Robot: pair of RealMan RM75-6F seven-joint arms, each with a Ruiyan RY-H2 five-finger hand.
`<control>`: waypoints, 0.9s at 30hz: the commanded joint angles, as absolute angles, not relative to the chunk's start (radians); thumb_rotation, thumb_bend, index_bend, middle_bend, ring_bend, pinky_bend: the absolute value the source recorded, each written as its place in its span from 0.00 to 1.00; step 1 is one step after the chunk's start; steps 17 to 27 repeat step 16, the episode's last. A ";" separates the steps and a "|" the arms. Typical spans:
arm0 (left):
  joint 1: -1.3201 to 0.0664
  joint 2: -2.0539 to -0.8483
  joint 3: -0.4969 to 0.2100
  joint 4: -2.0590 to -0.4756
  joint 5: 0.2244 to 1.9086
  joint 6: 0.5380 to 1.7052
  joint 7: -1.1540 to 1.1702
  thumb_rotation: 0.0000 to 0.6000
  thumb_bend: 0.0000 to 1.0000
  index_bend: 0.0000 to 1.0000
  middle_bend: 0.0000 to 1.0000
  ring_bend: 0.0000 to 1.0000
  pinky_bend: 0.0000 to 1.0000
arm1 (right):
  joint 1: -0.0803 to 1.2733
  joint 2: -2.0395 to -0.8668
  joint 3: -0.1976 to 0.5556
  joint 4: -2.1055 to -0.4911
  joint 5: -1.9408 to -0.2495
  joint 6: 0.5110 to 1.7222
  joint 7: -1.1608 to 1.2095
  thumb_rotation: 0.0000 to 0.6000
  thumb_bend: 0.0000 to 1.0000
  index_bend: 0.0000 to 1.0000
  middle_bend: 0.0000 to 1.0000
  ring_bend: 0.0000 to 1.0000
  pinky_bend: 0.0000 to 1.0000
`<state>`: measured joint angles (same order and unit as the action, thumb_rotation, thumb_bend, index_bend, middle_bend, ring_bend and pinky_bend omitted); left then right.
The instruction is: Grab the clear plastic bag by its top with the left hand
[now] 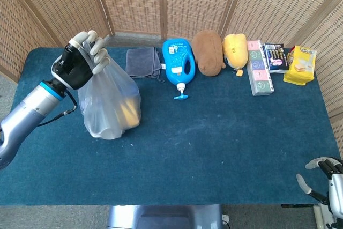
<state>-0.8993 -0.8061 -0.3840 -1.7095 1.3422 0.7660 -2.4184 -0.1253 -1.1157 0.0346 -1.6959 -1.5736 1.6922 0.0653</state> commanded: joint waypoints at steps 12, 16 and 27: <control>-0.934 -0.793 -0.511 -1.726 1.244 0.642 -2.340 0.69 0.67 0.61 0.69 0.70 0.79 | -0.137 -1.115 0.039 -1.680 -1.562 1.705 0.090 0.23 0.32 0.48 0.44 0.31 0.21; -0.936 -0.799 -0.545 -1.733 1.238 0.615 -2.324 0.69 0.67 0.61 0.69 0.70 0.79 | -0.138 -1.115 0.040 -1.674 -1.561 1.706 0.096 0.23 0.32 0.48 0.44 0.31 0.21; -0.936 -0.799 -0.545 -1.733 1.238 0.615 -2.324 0.69 0.67 0.61 0.69 0.70 0.79 | -0.138 -1.115 0.040 -1.674 -1.561 1.706 0.096 0.23 0.32 0.48 0.44 0.31 0.21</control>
